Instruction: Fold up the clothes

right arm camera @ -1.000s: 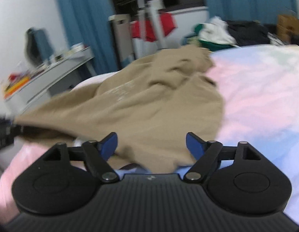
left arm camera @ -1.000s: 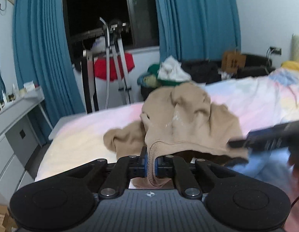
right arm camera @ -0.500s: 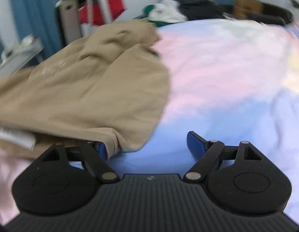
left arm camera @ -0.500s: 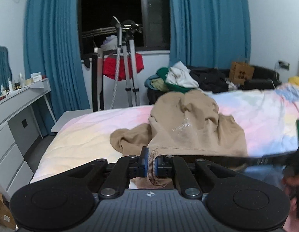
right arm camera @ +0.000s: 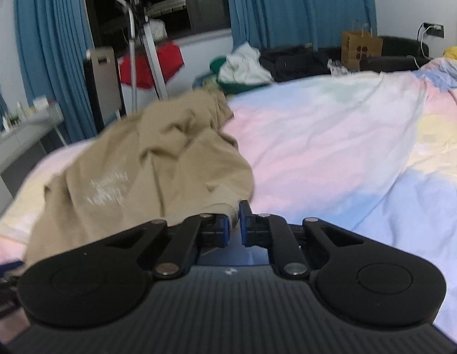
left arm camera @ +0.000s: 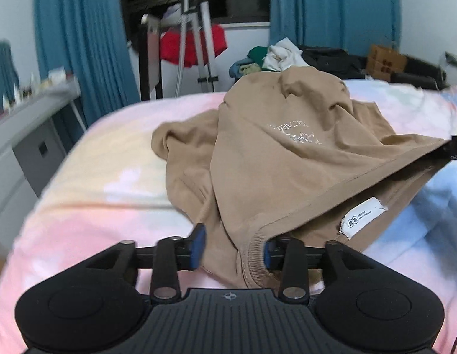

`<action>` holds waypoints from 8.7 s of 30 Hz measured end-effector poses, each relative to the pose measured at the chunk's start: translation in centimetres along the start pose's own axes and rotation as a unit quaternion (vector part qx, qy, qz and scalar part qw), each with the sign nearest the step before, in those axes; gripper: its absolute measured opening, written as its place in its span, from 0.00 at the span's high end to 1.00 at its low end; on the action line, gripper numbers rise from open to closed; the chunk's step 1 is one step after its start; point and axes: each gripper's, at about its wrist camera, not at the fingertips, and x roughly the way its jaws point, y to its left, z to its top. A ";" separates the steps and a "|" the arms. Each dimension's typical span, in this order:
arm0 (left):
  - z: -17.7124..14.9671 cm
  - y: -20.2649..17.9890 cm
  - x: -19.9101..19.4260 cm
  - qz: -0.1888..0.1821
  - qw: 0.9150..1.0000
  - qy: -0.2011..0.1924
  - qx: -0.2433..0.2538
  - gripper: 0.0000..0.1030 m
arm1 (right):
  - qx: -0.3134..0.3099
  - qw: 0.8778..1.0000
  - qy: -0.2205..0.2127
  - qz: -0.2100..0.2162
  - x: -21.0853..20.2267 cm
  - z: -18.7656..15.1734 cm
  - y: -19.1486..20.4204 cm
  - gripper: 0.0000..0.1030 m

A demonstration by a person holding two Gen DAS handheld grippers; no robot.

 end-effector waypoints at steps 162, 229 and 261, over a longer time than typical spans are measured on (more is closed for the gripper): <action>15.7 16.2 15.7 0.104 0.958 -0.012 -0.268 0.74 | 0.227 0.947 0.110 0.200 6.3 0.7 -3.7 0.76; 22.8 18.5 16.6 0.143 0.980 -0.042 -0.128 0.97 | 0.236 0.949 0.119 0.171 7.8 0.1 -5.6 0.75; 13.3 22.6 17.5 -0.032 0.919 -0.037 -0.391 0.92 | 0.237 0.944 0.133 0.185 8.7 -0.2 -5.1 0.75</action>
